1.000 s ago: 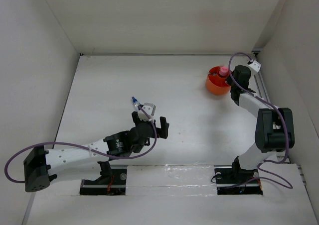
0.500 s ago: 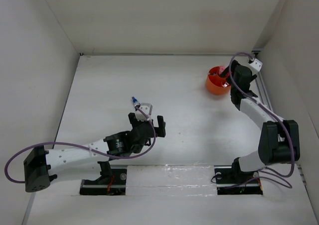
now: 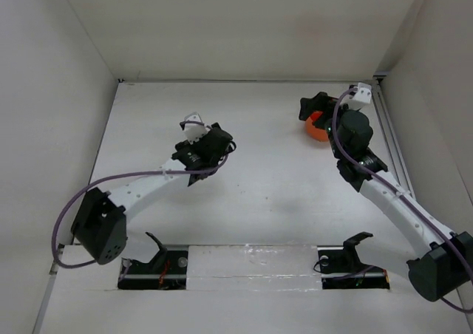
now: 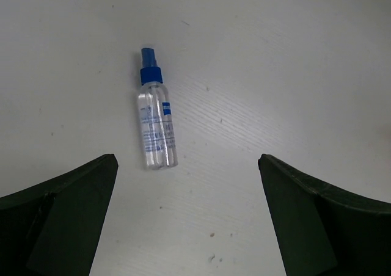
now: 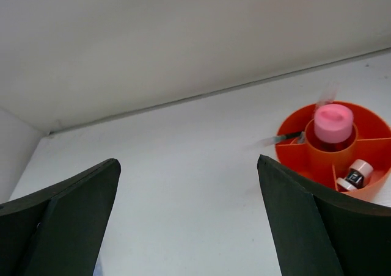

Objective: Sort the stationery into containers
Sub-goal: Pick up the stationery from the center of the board.

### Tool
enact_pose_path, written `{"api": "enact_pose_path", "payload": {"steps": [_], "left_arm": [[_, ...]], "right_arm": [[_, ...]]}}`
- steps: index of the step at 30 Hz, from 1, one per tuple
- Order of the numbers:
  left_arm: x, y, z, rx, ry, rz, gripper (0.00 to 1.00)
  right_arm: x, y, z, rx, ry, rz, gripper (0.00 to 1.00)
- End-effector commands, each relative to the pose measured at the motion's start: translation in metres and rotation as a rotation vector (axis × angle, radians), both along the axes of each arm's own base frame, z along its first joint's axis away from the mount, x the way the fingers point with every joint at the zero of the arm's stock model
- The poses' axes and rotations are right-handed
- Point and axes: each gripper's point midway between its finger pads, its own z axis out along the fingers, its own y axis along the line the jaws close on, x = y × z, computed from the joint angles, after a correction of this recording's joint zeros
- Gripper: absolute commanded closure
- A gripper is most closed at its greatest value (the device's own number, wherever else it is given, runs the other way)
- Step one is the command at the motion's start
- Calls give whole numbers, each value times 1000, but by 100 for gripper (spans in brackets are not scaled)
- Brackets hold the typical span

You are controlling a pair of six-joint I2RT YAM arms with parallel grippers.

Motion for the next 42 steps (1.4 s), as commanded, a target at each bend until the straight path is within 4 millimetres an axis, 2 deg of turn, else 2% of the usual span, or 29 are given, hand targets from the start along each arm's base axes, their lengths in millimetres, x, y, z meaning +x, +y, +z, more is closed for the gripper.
{"api": "enact_pose_path", "payload": {"steps": [1,2,3,6,11,13,19,23,26,29,30,36,37,38,39,40,42], "left_arm": [[7,1,-18,-23,93,83,0],[15,-1,-15,-28,88,95,0],[19,2,-26,-10,119,119,0],[28,-13,-34,-38,151,122,0],[24,-16,-55,-64,223,194,0],[19,-12,-70,-41,253,206,0],[18,-5,-90,-45,295,269,0],[20,0,-98,-34,298,293,3],[21,5,-115,-28,337,311,8],[24,11,-126,-29,355,330,22],[24,10,-129,-23,358,324,32],[19,6,-145,-23,407,305,62],[15,7,-149,-24,422,302,70],[16,6,-148,-22,418,292,94],[15,5,-149,-11,431,270,100],[13,4,-150,-9,440,257,100],[16,-2,-137,-21,406,215,100]], "right_arm": [[-13,23,-5,-73,17,115,0],[-18,30,-5,-72,14,151,0],[-20,35,-5,-72,14,172,0],[-25,42,-5,-73,14,205,0],[-26,46,-5,-73,13,235,0],[-27,49,-9,-76,21,249,0],[-31,53,-6,-62,14,279,0],[-32,59,-9,-65,22,298,0],[-32,59,-9,-65,22,298,0],[-32,59,-9,-65,22,298,0],[-33,62,-9,-65,22,307,0],[-35,61,-6,-62,13,307,0],[-35,61,-6,-62,13,307,0],[-35,61,-6,-62,13,307,0],[-35,61,-6,-62,13,307,0],[-35,61,-6,-62,13,307,0],[-34,60,-6,-61,13,324,0]]}}
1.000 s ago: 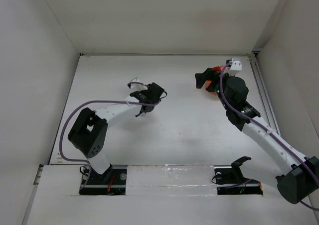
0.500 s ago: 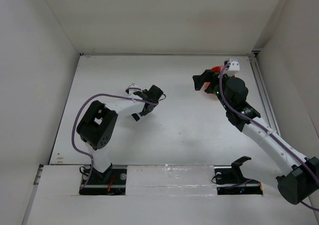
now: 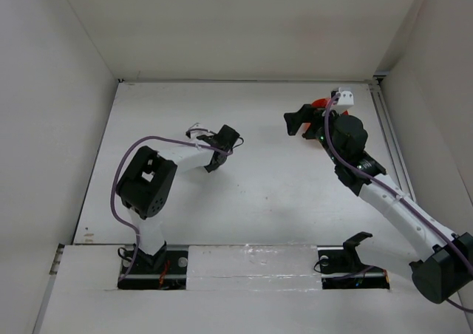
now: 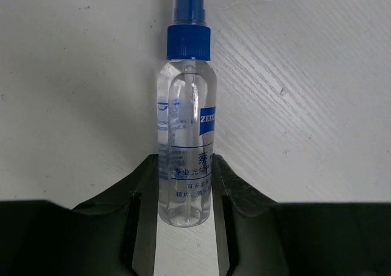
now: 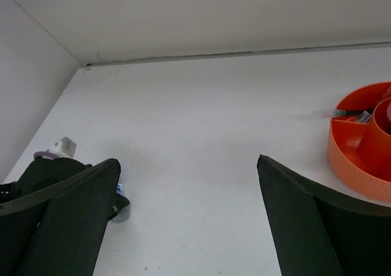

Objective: Sort the stationery into containers
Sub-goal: Pick up the stationery from the center of the board, then place the stationery in the storage box.

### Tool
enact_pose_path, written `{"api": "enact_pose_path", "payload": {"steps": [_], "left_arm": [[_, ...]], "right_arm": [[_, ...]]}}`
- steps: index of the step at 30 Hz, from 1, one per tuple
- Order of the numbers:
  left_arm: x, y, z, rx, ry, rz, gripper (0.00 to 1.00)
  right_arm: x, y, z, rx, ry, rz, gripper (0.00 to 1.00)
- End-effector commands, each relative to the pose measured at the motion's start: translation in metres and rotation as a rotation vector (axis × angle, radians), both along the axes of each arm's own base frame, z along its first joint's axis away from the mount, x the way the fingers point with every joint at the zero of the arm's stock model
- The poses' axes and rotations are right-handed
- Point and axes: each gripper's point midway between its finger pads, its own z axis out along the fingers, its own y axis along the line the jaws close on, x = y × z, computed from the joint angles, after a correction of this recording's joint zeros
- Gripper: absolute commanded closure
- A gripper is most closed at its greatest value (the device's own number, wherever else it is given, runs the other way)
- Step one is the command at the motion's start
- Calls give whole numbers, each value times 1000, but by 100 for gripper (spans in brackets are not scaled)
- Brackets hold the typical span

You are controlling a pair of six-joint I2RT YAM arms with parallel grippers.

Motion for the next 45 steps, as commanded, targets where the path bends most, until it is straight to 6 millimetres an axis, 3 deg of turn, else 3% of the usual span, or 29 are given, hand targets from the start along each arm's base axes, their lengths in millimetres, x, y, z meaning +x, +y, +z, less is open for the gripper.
{"api": "enact_pose_path", "payload": {"steps": [1,2,3,5,6,7,8,9,10,12,16,17,24,29,31,33,42,45], "left_arm": [[-12,0,4,28,13,-75,100],[-15,1,10,47,-16,-104,100],[-8,-20,43,-2,-140,-170,100],[-9,-33,72,24,-244,-329,100],[-22,-40,90,10,-316,-406,100],[-15,-57,117,-42,-446,-455,100],[-21,-69,130,-68,-502,-534,100],[-33,-72,127,-62,-529,-610,100],[-39,-87,163,-77,-669,-700,100],[-51,-96,180,-75,-748,-767,100],[-71,-106,205,-86,-886,-856,100],[-73,-106,220,-112,-940,-857,100],[-92,-116,243,-175,-1050,-962,100],[-102,-117,254,-208,-1097,-1005,100],[-105,-113,256,-215,-1113,-1000,100],[-106,-114,256,-219,-1114,-1009,100],[-106,-115,244,-208,-1088,-1018,100],[-106,-115,244,-208,-1088,-1018,100]], "right_arm": [[-3,3,12,24,-31,50,0],[-4,4,12,42,-24,97,0],[-5,4,12,54,-19,121,0],[-8,6,25,101,-45,175,0],[-10,9,22,110,-38,196,0],[-13,13,22,123,-31,219,0],[-15,17,30,143,-54,243,0],[-23,28,35,160,-62,310,0],[-25,37,28,171,-42,352,0],[-34,57,34,224,-42,440,1],[-54,96,26,273,-14,526,1],[-55,102,22,271,-1,529,1],[-64,148,6,260,48,612,2],[-57,159,-5,274,65,600,2],[-54,162,0,290,51,603,9],[-57,167,5,313,39,637,22],[-65,170,24,354,-9,674,23],[-67,168,23,354,-9,674,40]]}}
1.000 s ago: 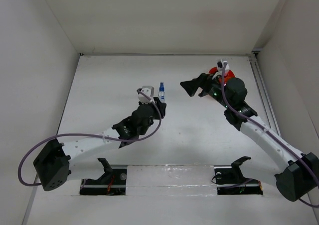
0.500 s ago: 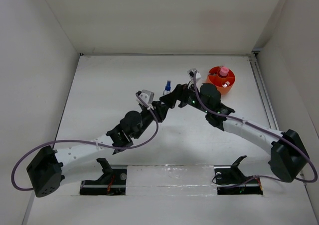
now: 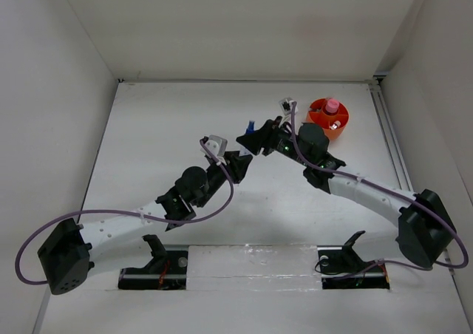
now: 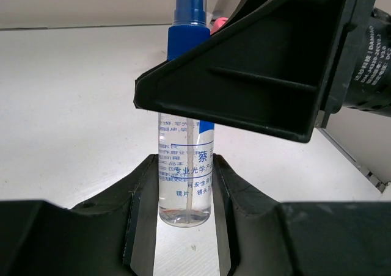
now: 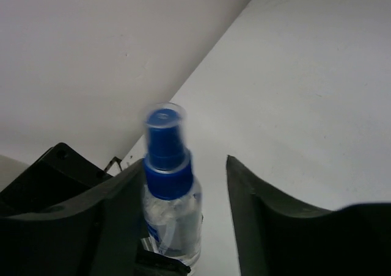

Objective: Sort the stationery into containers
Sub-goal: Place the stationery in the storage box.

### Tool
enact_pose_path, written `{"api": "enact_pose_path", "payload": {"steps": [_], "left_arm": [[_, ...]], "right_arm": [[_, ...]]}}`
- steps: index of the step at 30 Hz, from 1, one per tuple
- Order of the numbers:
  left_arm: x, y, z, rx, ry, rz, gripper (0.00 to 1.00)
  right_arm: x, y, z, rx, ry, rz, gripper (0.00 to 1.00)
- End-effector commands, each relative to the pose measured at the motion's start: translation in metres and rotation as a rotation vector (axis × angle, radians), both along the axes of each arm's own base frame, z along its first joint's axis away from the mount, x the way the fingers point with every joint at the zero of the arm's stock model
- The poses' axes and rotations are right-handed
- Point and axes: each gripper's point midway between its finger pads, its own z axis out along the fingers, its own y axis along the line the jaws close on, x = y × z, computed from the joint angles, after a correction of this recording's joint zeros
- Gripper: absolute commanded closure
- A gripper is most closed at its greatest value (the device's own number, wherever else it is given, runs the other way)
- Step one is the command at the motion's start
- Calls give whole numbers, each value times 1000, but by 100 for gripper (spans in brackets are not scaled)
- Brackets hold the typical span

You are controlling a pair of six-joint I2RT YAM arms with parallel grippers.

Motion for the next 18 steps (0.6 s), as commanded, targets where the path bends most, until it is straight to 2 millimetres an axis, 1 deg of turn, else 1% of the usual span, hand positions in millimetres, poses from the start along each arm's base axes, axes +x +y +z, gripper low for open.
{"api": "enact_pose_path", "payload": {"steps": [1,2,3,5,6,7,8,9,10,11,12,13,14,15,16,17,18], "left_arm": [[-3,-3,21,-63,-55,-18,100],[-3,-3,21,-63,-55,-18,100],[-2,-2,21,-64,-55,-9,100],[-1,0,21,-64,-54,1,100],[0,-1,26,-73,-60,2,100],[1,1,26,-74,-59,12,100],[6,3,22,-60,-47,44,100],[8,5,22,-59,-34,62,93],[10,6,23,-54,-30,76,64],[11,7,23,-54,-9,88,49],[13,10,17,-36,3,107,26],[13,9,23,-49,10,106,6],[13,10,13,-3,38,107,0],[12,10,10,9,60,108,0],[12,9,13,6,79,108,0],[10,10,12,20,97,109,0],[8,14,-3,85,136,111,0]], "right_arm": [[-12,2,52,102,-116,36,45],[-12,2,52,102,-116,36,53],[-18,5,48,96,-109,61,58],[-19,6,47,95,-110,70,79],[-22,11,43,89,-101,82,100],[-23,12,46,89,-102,94,100],[-22,14,41,83,-94,94,100],[-23,14,41,75,-105,104,100],[-22,14,41,66,-120,103,100],[-24,11,47,65,-152,101,100],[-22,8,52,50,-208,83,100],[-11,-3,58,43,-238,27,100],[-8,-13,69,41,-286,-5,100],[-3,-22,68,-3,-351,-32,100],[13,-41,71,-34,-384,-107,100],[20,-52,76,-57,-428,-140,100],[30,-65,75,-121,-484,-187,100]]}}
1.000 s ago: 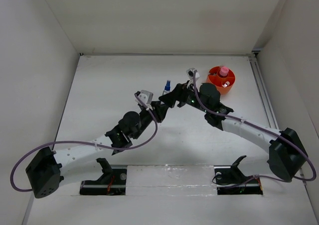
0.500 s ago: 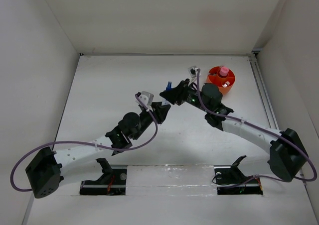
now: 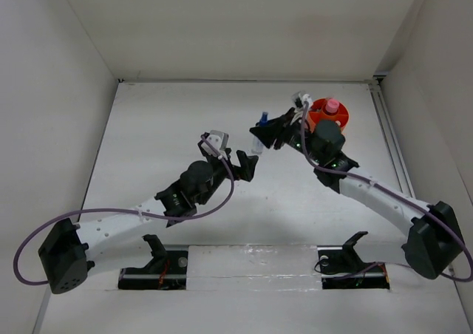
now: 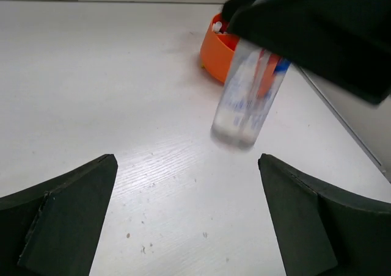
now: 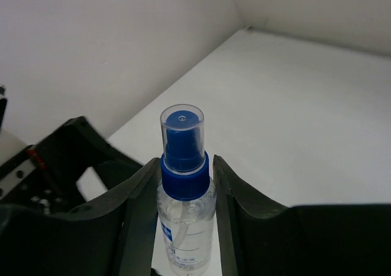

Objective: Sort the stationery into containers
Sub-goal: Place the stationery in the storage box.

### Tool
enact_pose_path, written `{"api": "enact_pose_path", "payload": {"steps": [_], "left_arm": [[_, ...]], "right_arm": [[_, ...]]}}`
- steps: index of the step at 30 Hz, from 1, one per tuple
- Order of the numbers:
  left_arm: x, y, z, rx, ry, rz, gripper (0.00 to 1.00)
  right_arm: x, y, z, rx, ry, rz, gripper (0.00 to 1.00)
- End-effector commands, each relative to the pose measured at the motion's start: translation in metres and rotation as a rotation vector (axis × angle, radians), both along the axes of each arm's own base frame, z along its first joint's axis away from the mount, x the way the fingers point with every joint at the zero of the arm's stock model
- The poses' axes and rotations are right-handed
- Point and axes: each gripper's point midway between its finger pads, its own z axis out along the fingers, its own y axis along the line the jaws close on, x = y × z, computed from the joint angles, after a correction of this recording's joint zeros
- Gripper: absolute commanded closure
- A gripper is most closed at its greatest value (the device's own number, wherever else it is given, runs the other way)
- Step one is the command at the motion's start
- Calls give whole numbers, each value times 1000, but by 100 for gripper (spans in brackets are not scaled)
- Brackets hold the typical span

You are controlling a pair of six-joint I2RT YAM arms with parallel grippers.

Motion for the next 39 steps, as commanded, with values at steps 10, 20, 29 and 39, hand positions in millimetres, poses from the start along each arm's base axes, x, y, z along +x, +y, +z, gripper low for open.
{"api": "enact_pose_path", "payload": {"steps": [10,20,29,39], "left_arm": [[-32,38,5,47,303,124,0],[-68,55,27,-15,349,22,0],[-83,68,40,-43,334,-22,0],[-88,60,41,-27,329,-85,0]], "right_arm": [[135,-167,-18,-363,-313,-365,100],[183,-195,-38,-428,-374,-308,100],[196,-204,-44,-437,-362,-296,100],[216,-237,-63,-468,-316,-332,100]]}}
